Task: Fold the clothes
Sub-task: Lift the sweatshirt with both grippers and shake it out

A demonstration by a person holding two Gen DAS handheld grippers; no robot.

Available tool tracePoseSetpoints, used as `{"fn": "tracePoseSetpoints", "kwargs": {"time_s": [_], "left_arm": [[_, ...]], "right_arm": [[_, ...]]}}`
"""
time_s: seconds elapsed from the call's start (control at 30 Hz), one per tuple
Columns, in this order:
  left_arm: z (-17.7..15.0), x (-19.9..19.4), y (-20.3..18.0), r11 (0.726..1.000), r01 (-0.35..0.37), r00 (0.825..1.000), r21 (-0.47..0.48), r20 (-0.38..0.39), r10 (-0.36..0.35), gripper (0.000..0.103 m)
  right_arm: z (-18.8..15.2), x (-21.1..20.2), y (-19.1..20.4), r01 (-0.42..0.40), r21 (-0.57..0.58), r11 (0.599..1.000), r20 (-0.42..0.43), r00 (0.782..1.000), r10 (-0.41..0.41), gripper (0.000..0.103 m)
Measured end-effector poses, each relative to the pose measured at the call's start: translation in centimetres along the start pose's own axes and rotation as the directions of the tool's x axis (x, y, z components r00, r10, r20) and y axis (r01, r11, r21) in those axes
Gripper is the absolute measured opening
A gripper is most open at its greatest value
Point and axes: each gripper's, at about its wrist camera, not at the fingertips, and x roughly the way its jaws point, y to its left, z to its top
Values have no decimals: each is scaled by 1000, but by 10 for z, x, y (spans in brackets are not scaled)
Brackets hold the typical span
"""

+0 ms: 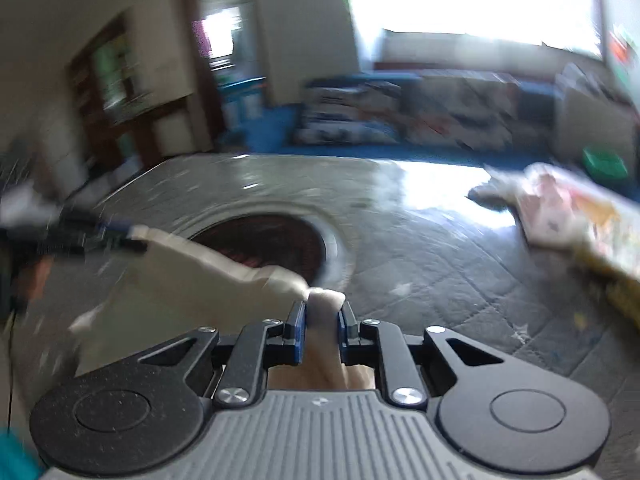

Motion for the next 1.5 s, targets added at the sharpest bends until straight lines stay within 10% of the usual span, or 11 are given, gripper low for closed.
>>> {"fn": "tracePoseSetpoints", "kwargs": {"time_s": [0.3, 0.5, 0.7, 0.97, 1.1, 1.2, 1.5], "left_arm": [[-53, -45, -24, 980, 198, 973, 10, -123, -195, 15], [-33, -47, -4, 990, 119, 990, -80, -62, -124, 17], [-7, -43, 35, 962, 6, 1000, -274, -6, -8, 44], [-14, 7, 56, 925, -5, 966, -381, -243, -95, 61], [-22, 22, 54, 917, 21, 942, -398, -300, -152, 59], [-24, 27, 50, 914, 67, 931, -400, -305, -202, 36], [10, 15, 61, 967, -89, 984, -240, -172, 48, 20]], "right_arm": [[-64, -53, 38, -129, -108, 986, -197, 975, 106, 14], [-12, -45, 4, -29, 46, 999, -55, 998, 31, 30], [38, 17, -29, -44, 131, 990, -91, 994, 56, 37], [42, 78, -42, -45, 180, 983, -275, 957, 94, 37], [32, 89, -40, -58, 159, 986, -344, 933, 111, 35], [32, 90, -36, -74, 140, 987, -362, 924, 120, 23], [70, 82, -21, -36, 3, 999, -183, 982, 36, 8]]}}
